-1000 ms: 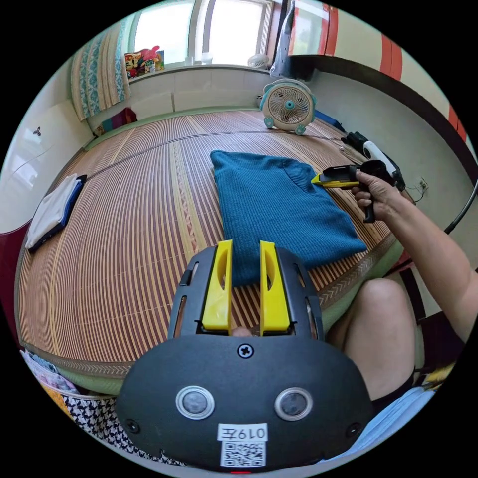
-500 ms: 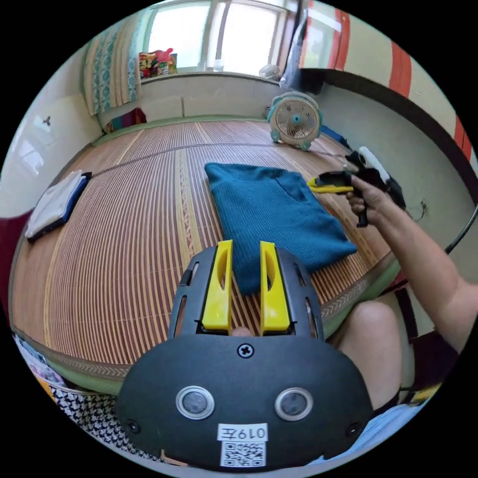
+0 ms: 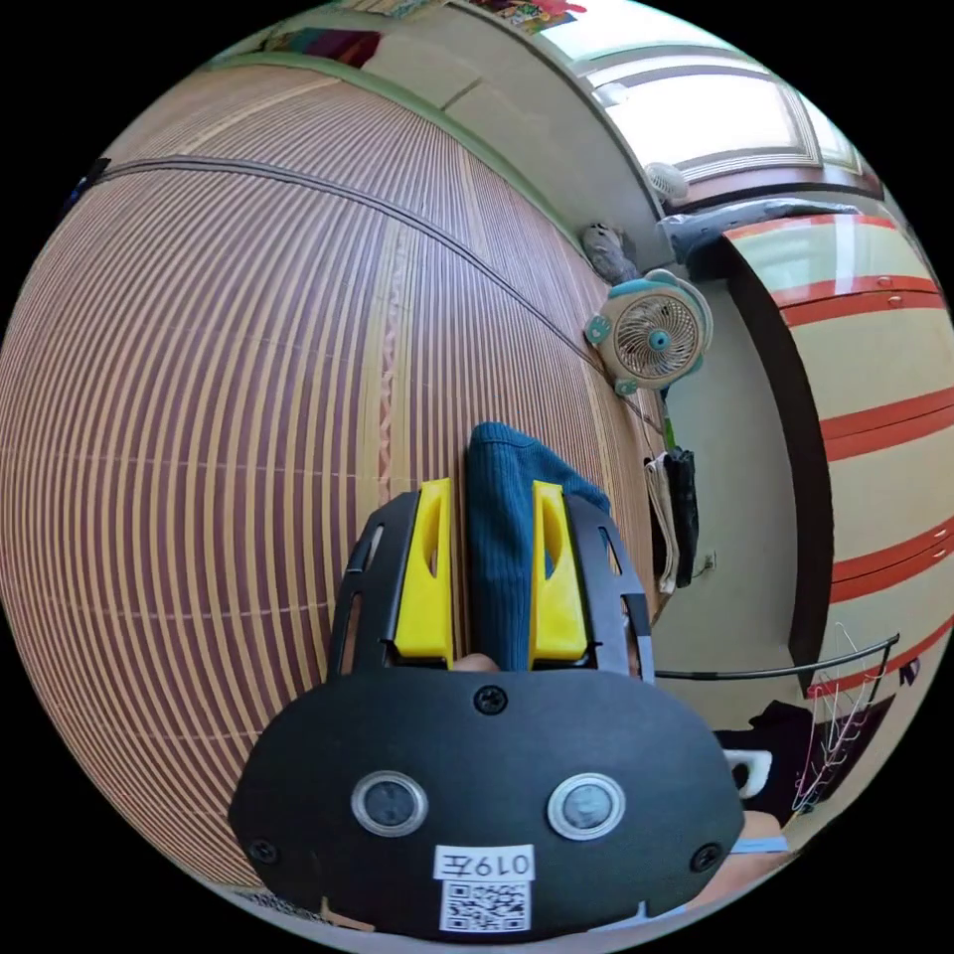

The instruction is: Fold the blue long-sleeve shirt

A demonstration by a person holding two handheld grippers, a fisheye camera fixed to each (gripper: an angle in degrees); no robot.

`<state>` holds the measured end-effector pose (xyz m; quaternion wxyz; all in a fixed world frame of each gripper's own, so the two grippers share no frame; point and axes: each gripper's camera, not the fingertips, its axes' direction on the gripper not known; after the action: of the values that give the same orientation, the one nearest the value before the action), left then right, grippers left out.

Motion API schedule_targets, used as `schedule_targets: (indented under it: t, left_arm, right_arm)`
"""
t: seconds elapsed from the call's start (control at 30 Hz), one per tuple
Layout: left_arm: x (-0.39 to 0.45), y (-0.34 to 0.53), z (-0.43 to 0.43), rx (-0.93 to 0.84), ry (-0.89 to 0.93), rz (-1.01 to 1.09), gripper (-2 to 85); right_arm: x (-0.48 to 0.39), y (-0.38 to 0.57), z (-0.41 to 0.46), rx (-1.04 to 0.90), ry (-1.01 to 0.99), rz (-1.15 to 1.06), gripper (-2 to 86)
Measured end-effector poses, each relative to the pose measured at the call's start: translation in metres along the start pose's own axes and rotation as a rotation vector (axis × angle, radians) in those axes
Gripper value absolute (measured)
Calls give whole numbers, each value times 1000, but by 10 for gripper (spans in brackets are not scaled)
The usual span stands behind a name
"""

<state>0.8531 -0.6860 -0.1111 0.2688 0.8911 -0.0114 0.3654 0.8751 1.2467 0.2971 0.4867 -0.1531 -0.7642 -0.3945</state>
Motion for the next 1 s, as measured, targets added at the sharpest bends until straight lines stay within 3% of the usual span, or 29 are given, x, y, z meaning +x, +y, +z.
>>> schedule_targets:
  t: [0.23,0.4,0.7,1.0]
  left_arm:
    - [-4,-64,12,-100,14,-12,100]
    - [0,-98,18,-146,-17,-24,67]
    - [16,-122,26,-153,-100,-6,24]
    - [32,-118,35,-155,-133,61,56]
  right_arm:
    - [-120,8,84,-178,347,-256,161]
    - [-164,14,125,-216,497,-321,117]
    - [-201,26,154,-164,543,-306,57]
    - [-220,35,164,-130,551,-289,69]
